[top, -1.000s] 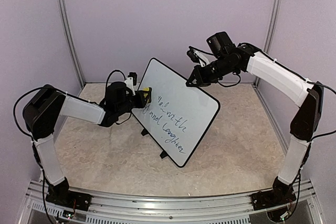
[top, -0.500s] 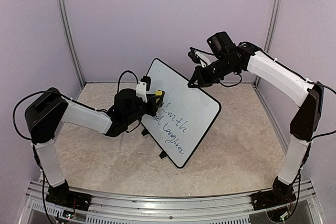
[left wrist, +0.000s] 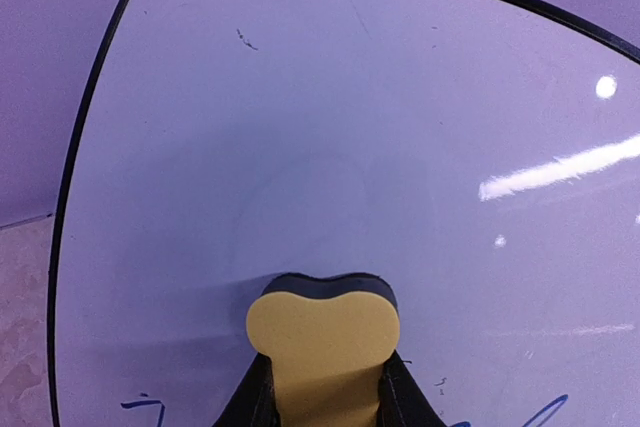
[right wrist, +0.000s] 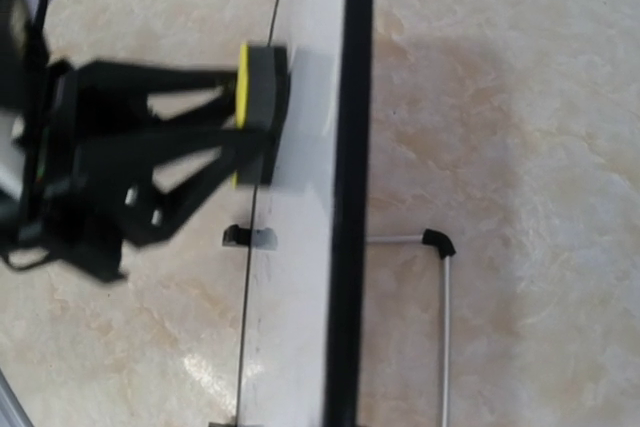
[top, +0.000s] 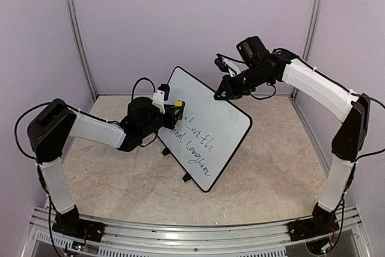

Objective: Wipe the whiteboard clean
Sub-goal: Erase the center of the whiteboard.

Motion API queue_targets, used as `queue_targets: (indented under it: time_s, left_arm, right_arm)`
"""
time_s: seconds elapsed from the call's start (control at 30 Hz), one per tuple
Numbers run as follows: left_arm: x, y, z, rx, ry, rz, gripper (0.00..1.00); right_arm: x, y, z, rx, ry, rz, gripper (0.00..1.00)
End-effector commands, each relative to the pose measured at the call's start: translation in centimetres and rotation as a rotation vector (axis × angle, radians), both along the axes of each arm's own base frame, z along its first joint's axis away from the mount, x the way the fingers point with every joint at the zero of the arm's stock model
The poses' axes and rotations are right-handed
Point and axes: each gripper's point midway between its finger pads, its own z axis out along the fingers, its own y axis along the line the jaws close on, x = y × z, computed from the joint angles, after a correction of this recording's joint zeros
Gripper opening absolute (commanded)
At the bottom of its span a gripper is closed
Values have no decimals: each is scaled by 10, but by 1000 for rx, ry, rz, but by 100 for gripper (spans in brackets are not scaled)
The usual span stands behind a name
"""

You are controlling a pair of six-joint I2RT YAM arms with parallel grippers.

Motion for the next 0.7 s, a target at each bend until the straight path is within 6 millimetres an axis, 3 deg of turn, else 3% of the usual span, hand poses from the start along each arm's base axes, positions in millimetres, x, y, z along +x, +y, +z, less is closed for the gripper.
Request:
queue_targets:
  time_s: [0.0, 0.2, 0.67]
  left_arm:
    - [13, 20, -62, 201, 132, 11, 12]
    - [5, 19, -64, 243, 92, -19, 12]
    - [-64, -25, -81, 320, 15, -184, 12]
  right_arm:
    - [-72, 52, -8, 74, 80, 362, 0]
    - [-72, 52, -8, 73, 79, 360, 0]
    - [-72, 54, -9, 73, 82, 363, 0]
